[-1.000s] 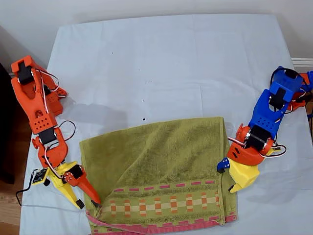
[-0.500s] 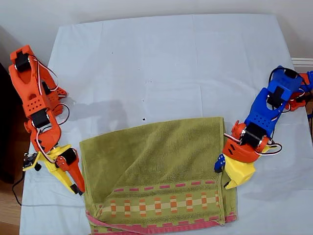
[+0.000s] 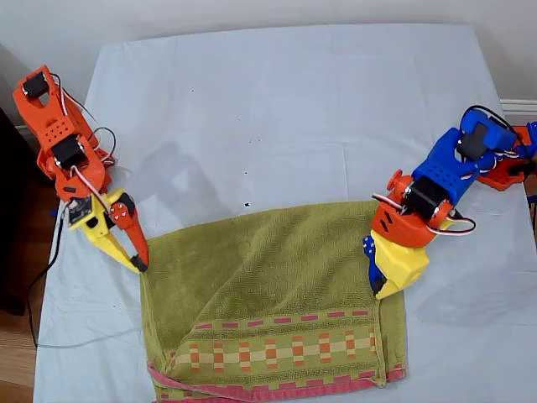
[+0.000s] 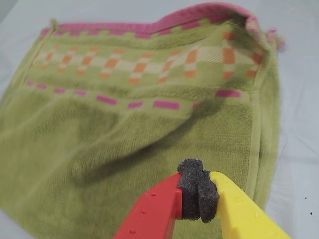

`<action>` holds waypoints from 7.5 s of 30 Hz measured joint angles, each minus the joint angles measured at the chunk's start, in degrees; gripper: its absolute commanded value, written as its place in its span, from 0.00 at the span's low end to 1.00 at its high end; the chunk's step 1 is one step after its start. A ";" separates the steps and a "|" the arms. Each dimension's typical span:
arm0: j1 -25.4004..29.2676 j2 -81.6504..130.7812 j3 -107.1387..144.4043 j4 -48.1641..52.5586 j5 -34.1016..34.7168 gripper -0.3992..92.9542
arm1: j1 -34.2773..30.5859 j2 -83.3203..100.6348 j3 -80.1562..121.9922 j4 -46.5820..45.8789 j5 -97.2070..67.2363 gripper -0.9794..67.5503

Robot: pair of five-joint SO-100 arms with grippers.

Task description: Fold the towel.

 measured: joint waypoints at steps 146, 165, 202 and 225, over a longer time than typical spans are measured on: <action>0.35 -30.23 -8.09 23.03 -77.70 0.01 | 17.05 9.14 31.55 -0.53 11.78 0.67; 0.35 -30.23 -8.09 23.03 -76.99 0.01 | 18.02 -2.64 28.13 -0.53 7.73 0.39; -16.17 -3.25 -0.88 48.16 -54.23 0.01 | 28.12 25.66 62.14 -0.79 2.64 0.01; -22.50 3.96 -14.15 65.48 -32.34 0.01 | 29.27 34.54 58.36 -0.79 -3.34 0.02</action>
